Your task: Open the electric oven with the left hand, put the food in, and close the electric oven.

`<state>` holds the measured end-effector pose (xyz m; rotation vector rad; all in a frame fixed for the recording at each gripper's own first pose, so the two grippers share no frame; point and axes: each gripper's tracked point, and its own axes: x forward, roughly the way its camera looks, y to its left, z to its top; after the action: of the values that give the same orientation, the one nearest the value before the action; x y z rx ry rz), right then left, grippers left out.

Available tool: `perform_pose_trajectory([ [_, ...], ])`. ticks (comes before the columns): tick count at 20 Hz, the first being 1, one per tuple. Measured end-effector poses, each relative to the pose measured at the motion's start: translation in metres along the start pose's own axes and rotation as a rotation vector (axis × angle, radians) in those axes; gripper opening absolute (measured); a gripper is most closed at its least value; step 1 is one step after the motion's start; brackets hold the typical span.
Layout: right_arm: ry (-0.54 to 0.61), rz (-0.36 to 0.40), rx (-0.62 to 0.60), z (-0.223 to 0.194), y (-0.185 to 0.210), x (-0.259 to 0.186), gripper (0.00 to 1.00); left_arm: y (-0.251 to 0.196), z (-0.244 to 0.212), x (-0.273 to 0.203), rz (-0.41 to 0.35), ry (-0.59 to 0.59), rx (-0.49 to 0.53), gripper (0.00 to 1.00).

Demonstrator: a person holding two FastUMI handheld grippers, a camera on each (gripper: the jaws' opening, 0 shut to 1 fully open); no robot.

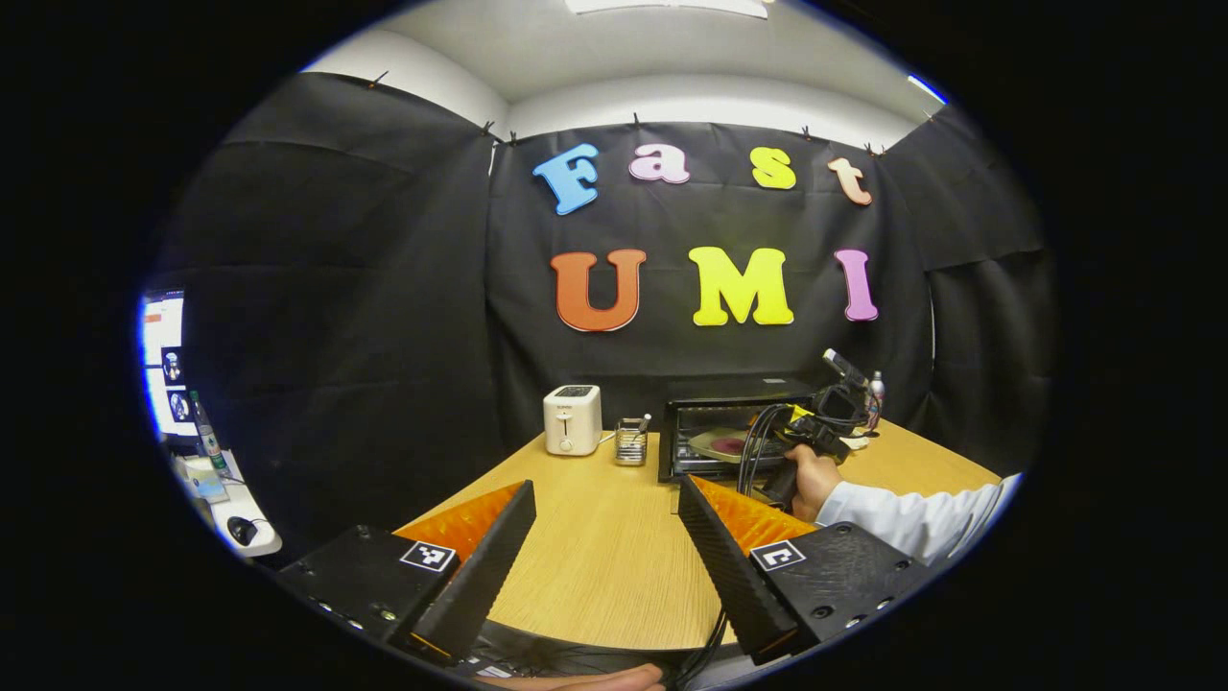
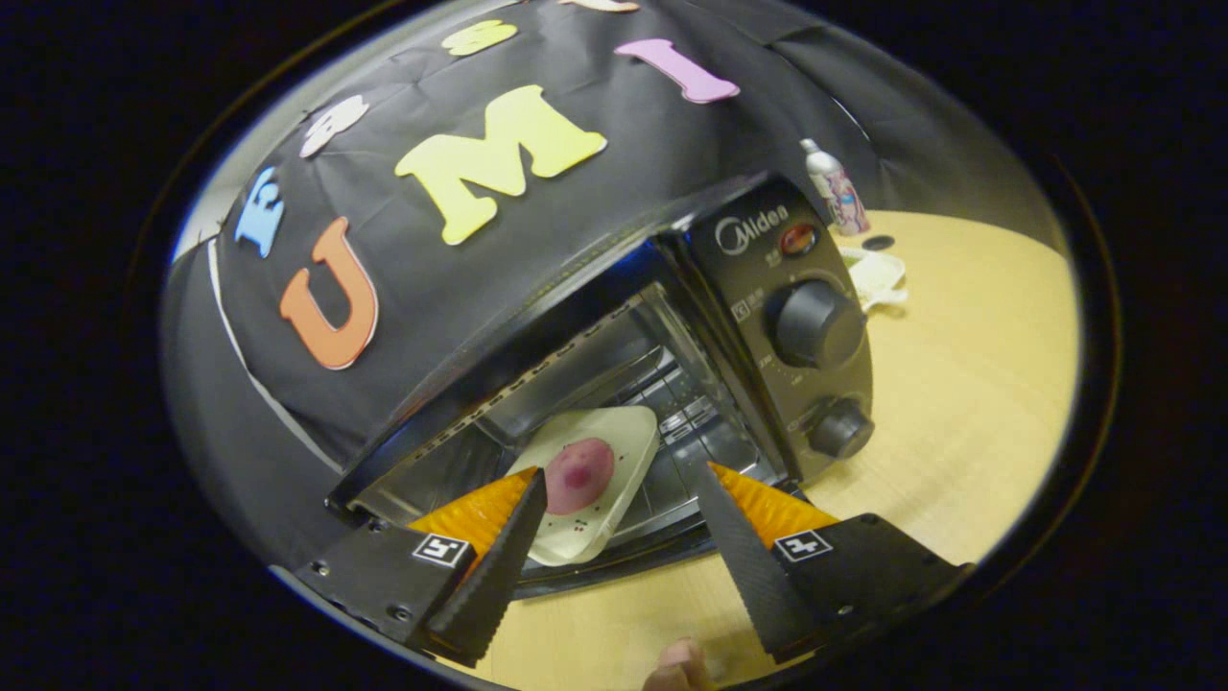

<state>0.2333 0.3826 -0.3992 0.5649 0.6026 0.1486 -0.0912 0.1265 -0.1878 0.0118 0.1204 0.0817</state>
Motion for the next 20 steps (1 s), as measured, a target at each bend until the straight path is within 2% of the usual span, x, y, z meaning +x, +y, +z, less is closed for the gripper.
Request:
perform_pose_trajectory([
  [4,-0.012,-0.001,-0.097,0.007,-0.012,-0.035,0.95,-0.004,-0.011,0.011,0.005,0.052,0.012,0.96],
  [12,-0.002,0.102,-0.191,0.037,-0.019,-0.126,0.95,-0.037,-0.027,0.05,-0.051,0.14,0.011,0.96],
  [17,-0.098,0.127,-0.295,0.082,-0.03,-0.186,0.95,-0.072,-0.062,0.087,-0.113,0.257,0.0,0.96],
  [18,-0.111,0.139,-0.308,0.09,-0.031,-0.197,1.0,-0.078,-0.069,0.094,-0.119,0.277,0.003,0.96],
  [19,-0.116,0.152,-0.32,0.097,-0.033,-0.208,1.0,-0.086,-0.075,0.102,-0.128,0.294,0.007,0.96],
  [20,-0.126,0.16,-0.333,0.106,-0.036,-0.218,0.95,-0.097,-0.082,0.11,-0.144,0.31,0.006,0.96],
])
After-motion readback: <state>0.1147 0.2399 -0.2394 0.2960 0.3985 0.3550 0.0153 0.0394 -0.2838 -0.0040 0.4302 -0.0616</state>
